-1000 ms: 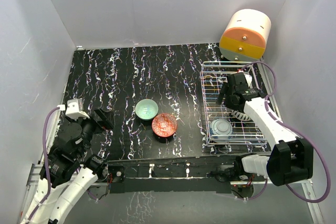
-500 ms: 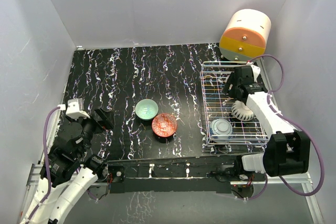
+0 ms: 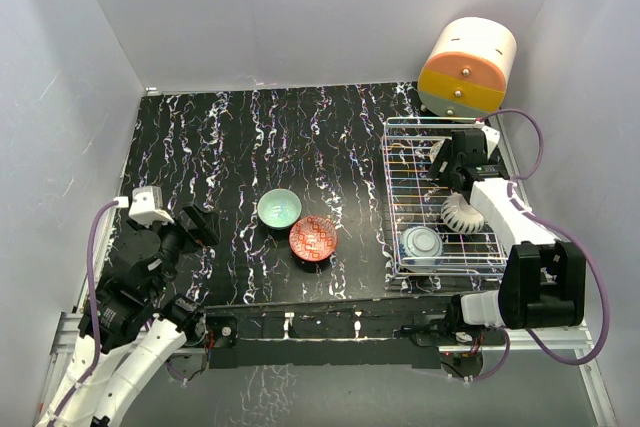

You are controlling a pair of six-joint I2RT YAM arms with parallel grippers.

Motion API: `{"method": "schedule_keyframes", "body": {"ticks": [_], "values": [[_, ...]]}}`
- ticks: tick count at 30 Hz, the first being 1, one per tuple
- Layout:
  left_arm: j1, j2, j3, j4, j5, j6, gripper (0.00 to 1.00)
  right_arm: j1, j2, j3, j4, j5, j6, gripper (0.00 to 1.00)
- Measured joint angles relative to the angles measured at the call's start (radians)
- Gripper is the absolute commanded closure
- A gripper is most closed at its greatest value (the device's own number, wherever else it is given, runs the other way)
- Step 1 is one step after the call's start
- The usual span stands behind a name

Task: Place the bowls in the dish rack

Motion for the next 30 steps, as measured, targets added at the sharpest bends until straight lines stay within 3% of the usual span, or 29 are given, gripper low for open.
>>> {"method": "schedule_keyframes", "body": {"ticks": [10, 19, 30], "values": [[0.0, -0.001, -0.009, -0.001, 0.0, 0.0, 0.03, -0.013, -0.018, -0.071, -0.016, 0.0, 0.029, 0.19], [0.0, -0.015, -0.011, 0.001, 0.004, 0.0, 0.03, -0.014, -0.186, -0.169, -0.127, -0.039, 0.077, 0.19], [0.0, -0.015, -0.014, 0.007, 0.004, 0.0, 0.03, -0.014, -0.315, -0.133, -0.149, -0.055, 0.07, 0.19]]}}
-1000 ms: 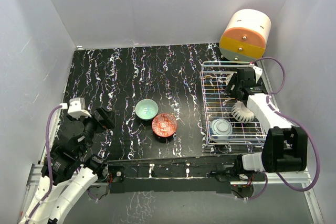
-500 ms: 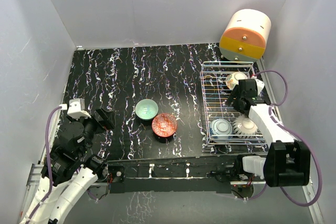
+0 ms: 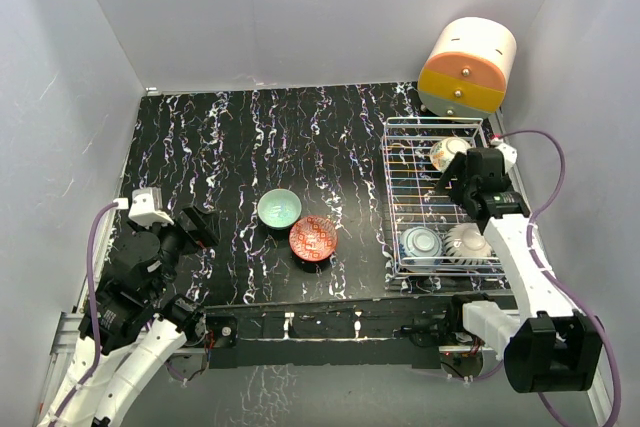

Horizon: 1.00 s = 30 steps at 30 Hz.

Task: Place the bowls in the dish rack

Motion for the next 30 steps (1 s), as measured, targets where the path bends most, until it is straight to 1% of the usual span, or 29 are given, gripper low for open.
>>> {"method": "schedule_keyframes", "body": {"ticks": [4, 7, 9, 12, 17, 21, 24, 27, 30], "values": [[0.0, 0.003, 0.0, 0.0, 0.0, 0.0, 0.03, 0.012, -0.005, 0.09, 0.0, -0.01, -0.025, 0.2], [0.0, 0.019, 0.0, 0.0, -0.001, 0.0, 0.03, 0.074, -0.005, 0.156, 0.002, -0.01, -0.042, 0.2], [0.0, 0.032, 0.0, -0.001, -0.005, -0.001, 0.03, 0.163, -0.001, 0.185, 0.002, 0.008, -0.049, 0.2], [0.0, 0.045, 0.0, -0.003, -0.016, -0.004, 0.03, 0.336, 0.026, 0.22, 0.003, 0.036, -0.054, 0.21], [0.0, 0.068, 0.014, -0.019, -0.037, -0.019, 0.03, 0.643, 0.106, 0.243, 0.016, 0.092, -0.056, 0.21], [0.0, 0.09, 0.05, -0.038, -0.056, -0.032, 0.03, 0.852, 0.184, 0.243, 0.046, 0.101, -0.055, 0.21], [0.0, 0.097, 0.079, -0.048, -0.077, -0.042, 0.03, 0.986, 0.263, 0.243, 0.071, 0.117, -0.059, 0.21], [0.0, 0.097, 0.107, -0.061, -0.105, -0.05, 0.03, 1.082, 0.359, 0.244, 0.107, 0.111, -0.082, 0.21], [0.0, 0.096, 0.13, -0.07, -0.133, -0.056, 0.03, 1.114, 0.448, 0.243, 0.137, 0.081, -0.116, 0.23]]}}
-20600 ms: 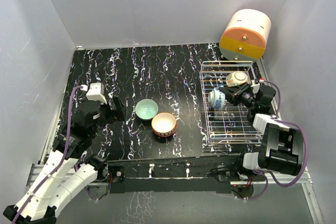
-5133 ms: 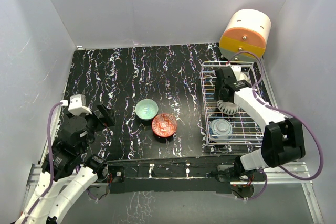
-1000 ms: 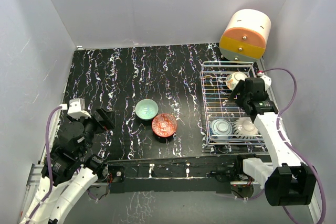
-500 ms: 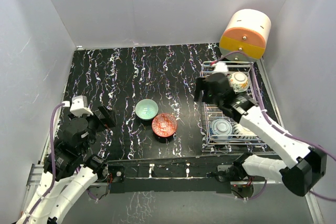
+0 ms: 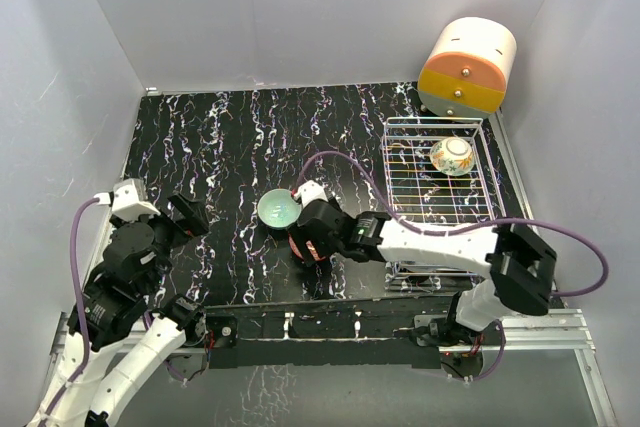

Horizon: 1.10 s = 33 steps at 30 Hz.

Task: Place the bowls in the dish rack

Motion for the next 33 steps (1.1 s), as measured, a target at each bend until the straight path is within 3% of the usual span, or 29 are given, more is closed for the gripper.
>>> {"method": "schedule_keyframes", "body": {"ticks": [11, 17, 22, 25, 27, 30, 33], "values": [[0.0, -0.003, 0.03, -0.046, -0.063, -0.011, 0.03, 0.005, 0.16, 0.0, 0.163, -0.142, -0.119, 0.28], [0.0, -0.019, 0.03, -0.061, -0.076, -0.018, 0.03, 0.023, 0.231, 0.0, 0.18, -0.148, -0.13, 0.35], [0.0, -0.02, 0.03, -0.068, -0.078, -0.021, 0.03, 0.023, 0.235, 0.0, 0.187, -0.11, -0.129, 0.62], [0.0, -0.02, 0.03, -0.068, -0.078, -0.024, 0.03, 0.024, 0.235, -0.001, 0.191, -0.092, -0.124, 0.71], [0.0, -0.021, 0.03, -0.068, -0.078, -0.026, 0.03, 0.024, 0.235, -0.002, 0.192, -0.082, -0.12, 0.81], [0.0, -0.023, 0.029, -0.07, -0.078, -0.03, 0.03, 0.027, 0.23, -0.003, 0.213, -0.047, -0.12, 0.91], [0.0, -0.029, 0.029, -0.073, -0.078, -0.033, 0.03, 0.025, 0.187, -0.022, 0.228, -0.013, -0.113, 0.92]]}}
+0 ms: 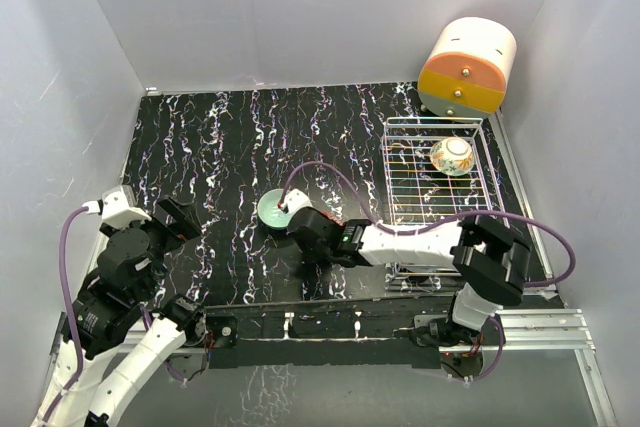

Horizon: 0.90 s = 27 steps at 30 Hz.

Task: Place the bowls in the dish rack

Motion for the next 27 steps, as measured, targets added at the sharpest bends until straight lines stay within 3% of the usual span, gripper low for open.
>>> {"method": "schedule_keyframes", "body": {"ticks": [6, 13, 20, 27], "values": [[0.0, 0.0, 0.0, 0.0, 0.001, 0.0, 0.03, 0.0, -0.114, -0.062, -0.024, -0.054, 0.051, 0.92], [0.0, 0.001, 0.0, 0.001, 0.008, 0.0, 0.03, -0.06, -0.396, -0.076, 0.029, -0.19, 0.098, 0.92], [0.0, 0.019, 0.0, 0.009, 0.021, 0.003, 0.03, -0.453, -0.589, -0.091, 0.145, -0.394, 0.188, 0.92], [0.0, 0.043, 0.003, 0.012, 0.037, 0.012, 0.03, -0.888, -0.594, -0.209, 0.278, -0.705, 0.349, 0.92]]}}
